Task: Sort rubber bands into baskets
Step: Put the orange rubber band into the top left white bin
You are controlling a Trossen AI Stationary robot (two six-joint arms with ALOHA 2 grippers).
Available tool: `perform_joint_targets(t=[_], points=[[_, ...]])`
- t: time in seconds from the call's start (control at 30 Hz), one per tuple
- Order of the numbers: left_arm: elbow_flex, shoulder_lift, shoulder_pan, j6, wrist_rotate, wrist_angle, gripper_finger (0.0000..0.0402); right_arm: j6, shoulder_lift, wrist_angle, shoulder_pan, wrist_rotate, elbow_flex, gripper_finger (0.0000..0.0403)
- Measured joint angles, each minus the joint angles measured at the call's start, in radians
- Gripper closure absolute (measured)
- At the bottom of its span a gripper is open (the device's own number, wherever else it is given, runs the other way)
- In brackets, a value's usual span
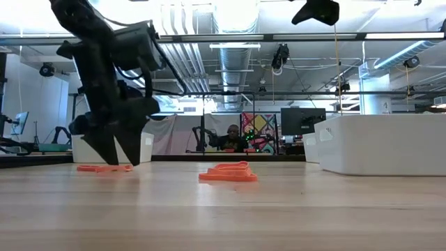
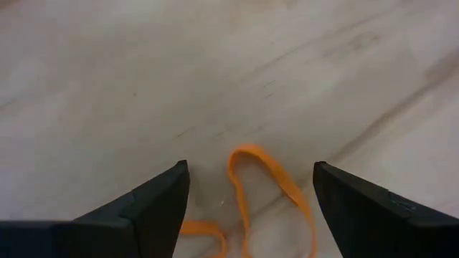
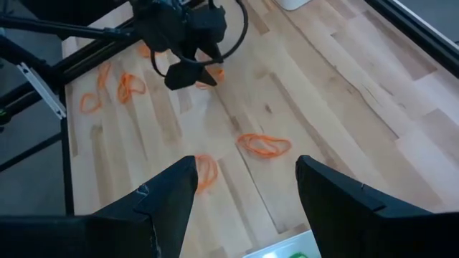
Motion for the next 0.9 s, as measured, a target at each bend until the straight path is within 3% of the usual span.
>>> perform_joint_targets(t=[0.2,0.53,0.7,0.9], points=[[0.012,0.059,-0.063,0.009,-0.035,0.066,0.0141,0.0,0.0,0.0,0.0,0.027,0.0,0.0172],[0.016,0.152,-0.156,-0.088,-0.181,0.046,0.0203,0.0,0.0,0.0,0.0,0.052,0.0,0.0172],[0.016,0.156,-0.149,-0.079,-0.175,0.031,0.0252,-0.02,0.0,0.0,0.0,0.053,0.0,0.0172],[0.016,0.14,-0.14,-0.045,-0.136,0.019,0.034,0.056,0.0,0.0,0.0,0.049,0.0,0.0172]])
